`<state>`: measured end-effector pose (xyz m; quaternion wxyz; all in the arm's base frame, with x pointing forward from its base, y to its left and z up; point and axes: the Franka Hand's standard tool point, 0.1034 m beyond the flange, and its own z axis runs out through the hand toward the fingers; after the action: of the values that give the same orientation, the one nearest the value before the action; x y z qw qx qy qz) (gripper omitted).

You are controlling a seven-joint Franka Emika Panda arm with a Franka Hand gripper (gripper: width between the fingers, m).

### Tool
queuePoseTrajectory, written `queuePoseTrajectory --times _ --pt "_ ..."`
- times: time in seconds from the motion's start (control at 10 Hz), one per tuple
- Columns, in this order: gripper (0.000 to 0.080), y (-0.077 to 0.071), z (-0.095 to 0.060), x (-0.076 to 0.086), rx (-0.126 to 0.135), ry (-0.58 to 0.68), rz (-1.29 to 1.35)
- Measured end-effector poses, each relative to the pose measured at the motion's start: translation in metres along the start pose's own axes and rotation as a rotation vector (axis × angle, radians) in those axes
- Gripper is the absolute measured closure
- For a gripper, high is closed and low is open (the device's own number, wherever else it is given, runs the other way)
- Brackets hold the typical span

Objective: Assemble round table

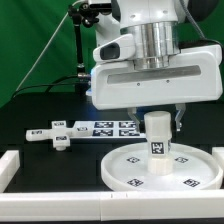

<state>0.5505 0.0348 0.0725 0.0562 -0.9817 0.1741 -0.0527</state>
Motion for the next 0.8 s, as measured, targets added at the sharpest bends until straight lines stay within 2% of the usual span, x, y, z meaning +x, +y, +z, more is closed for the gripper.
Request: queuePoseTrajectory --times 0.1,0.5,0.7,0.8 --pt "0.039 0.0001 0.0 0.0001 -0.004 0.002 0.093" --pt "0.039 0.0014 0.0 0.0005 0.01 -0.002 0.259" --pt "0.039 0.0024 -0.0002 0.0011 0.023 -0.007 0.407" --pt "0.039 0.0046 -0.0011 0.0029 0.042 -0.013 0.512"
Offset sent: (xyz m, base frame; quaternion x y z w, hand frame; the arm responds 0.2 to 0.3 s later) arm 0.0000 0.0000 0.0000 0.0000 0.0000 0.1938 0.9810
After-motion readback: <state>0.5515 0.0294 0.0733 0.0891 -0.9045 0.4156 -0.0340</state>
